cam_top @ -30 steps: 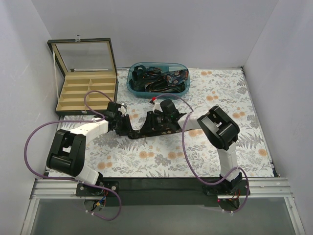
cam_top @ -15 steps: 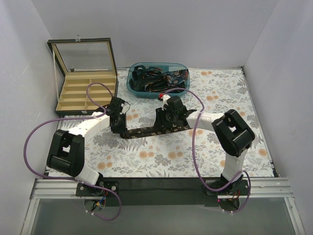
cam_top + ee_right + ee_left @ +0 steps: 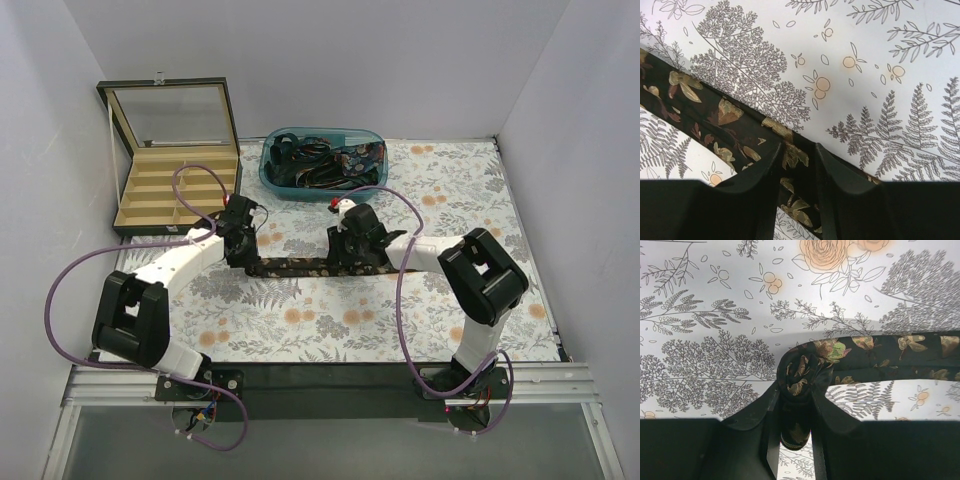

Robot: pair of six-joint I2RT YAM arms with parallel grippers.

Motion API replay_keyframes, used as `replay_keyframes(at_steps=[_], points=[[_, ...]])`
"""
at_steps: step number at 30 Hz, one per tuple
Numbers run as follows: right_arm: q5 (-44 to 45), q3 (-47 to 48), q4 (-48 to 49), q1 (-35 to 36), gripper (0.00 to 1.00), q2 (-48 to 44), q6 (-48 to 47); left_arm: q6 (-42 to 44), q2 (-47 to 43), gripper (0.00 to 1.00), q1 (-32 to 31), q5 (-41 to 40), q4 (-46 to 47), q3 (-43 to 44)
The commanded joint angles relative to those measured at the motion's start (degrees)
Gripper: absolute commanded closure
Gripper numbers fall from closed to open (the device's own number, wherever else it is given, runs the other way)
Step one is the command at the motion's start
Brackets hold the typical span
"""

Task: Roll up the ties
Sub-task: Roll the tie

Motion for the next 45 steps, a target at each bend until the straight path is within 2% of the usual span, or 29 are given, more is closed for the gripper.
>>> replay_keyframes(at_steps=[1,4,8,10,14,21,33,40,45], points=[[4.66,-2.81,-4.18,-0.22,0.66,-1.08,-1.14,-3.74,-4.5,0.93,0.1,-3.48,1.3,-0.36],[4.49,-3.52,-4.1,-0.31,0.67,-1.44,-2.72,-3.92,-5.38,0.92,0.18,-2.43,2.79,-2.11],[1.68,-2.55,-4.01,-0.22,0.66,-3.27,-6.94,-1.82,-4.95,0.91,0.19,2.83,5.34,-4.48],[-0.68,-1.76,-3.83,-0.22,0.62,-5.03,-10.52,-0.68,-4.59,0.9,0.19,5.29,6.83,-5.8],[-3.94,-0.36,-3.83,0.65,0.57,-7.58,-17.37,0.47,-4.24,0.89,0.1,6.89,8.59,-7.3],[-8.43,2.72,-4.1,5.66,0.57,-6.45,-27.24,1.52,-4.42,0.88,0.19,7.86,10.79,-8.71],[-5.0,12.21,-8.04,11.38,0.61,2.86,-33.22,1.53,-5.91,0.87,0.19,10.14,12.73,-10.47],[-4.12,13.71,-9.88,12.0,0.62,6.03,-34.54,1.53,-6.17,0.87,0.27,10.58,13.34,-10.82],[-3.77,13.97,-10.86,12.26,0.69,7.17,-35.33,1.18,-6.17,0.86,0.54,10.49,13.52,-10.82]])
